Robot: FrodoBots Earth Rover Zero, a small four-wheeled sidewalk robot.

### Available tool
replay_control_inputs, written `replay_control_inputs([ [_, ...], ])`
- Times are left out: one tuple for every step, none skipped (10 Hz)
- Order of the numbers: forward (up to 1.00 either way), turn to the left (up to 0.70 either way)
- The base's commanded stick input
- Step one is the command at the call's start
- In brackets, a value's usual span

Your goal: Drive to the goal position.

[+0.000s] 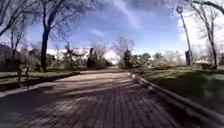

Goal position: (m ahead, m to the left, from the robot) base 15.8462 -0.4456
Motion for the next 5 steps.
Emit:
replay_control_inputs([
  [1.00,0.00],
  [1.00,0.00],
  [1.00,0.00],
  [1.00,0.00],
  [1.00,0.00],
])
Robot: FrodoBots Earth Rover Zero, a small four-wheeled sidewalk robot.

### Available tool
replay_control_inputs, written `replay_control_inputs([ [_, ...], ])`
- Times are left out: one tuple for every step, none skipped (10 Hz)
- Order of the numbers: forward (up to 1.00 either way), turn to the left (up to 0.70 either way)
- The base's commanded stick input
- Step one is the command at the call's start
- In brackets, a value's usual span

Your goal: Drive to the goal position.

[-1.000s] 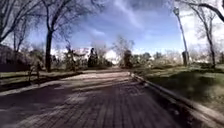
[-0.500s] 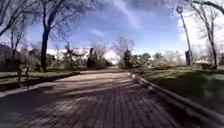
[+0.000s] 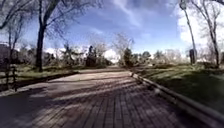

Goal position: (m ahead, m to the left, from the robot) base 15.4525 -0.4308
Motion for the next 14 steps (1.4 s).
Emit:
replay_control_inputs([
  [1.00,0.00],
  [1.00,0.00],
  [1.00,0.00],
  [1.00,0.00],
  [1.00,0.00],
  [1.00,0.00],
  [1.00,0.00],
  [1.00,0.00],
  [1.00,0.00],
  [1.00,0.00],
  [1.00,0.00],
  [1.00,0.00],
  [1.00,0.00],
  [1.00,0.00],
])
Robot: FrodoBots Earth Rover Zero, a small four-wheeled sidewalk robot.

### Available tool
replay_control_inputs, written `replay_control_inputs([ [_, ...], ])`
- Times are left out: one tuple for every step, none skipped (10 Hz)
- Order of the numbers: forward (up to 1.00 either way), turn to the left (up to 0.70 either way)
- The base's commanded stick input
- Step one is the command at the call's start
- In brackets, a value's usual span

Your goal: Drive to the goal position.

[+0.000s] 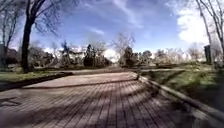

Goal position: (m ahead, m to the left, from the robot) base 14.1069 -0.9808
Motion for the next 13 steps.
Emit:
replay_control_inputs([
  [1.00,0.00],
  [1.00,0.00],
  [1.00,0.00],
  [1.00,0.00],
  [1.00,0.00],
  [1.00,0.00],
  [1.00,0.00],
  [1.00,0.00],
  [1.00,0.00],
  [1.00,0.00],
  [1.00,0.00],
  [1.00,0.00],
  [1.00,0.00],
])
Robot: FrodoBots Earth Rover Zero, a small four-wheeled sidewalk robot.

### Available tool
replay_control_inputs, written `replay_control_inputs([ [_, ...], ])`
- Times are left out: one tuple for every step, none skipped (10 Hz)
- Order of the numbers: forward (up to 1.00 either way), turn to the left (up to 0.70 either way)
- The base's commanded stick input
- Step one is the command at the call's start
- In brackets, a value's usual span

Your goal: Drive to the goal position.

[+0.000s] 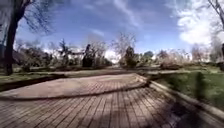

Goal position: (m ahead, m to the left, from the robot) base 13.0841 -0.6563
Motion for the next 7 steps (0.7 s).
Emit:
replay_control_inputs([
  [1.00,0.00],
  [1.00,0.00],
  [1.00,0.00],
  [1.00,0.00],
  [1.00,0.00],
  [1.00,0.00],
  [1.00,0.00],
])
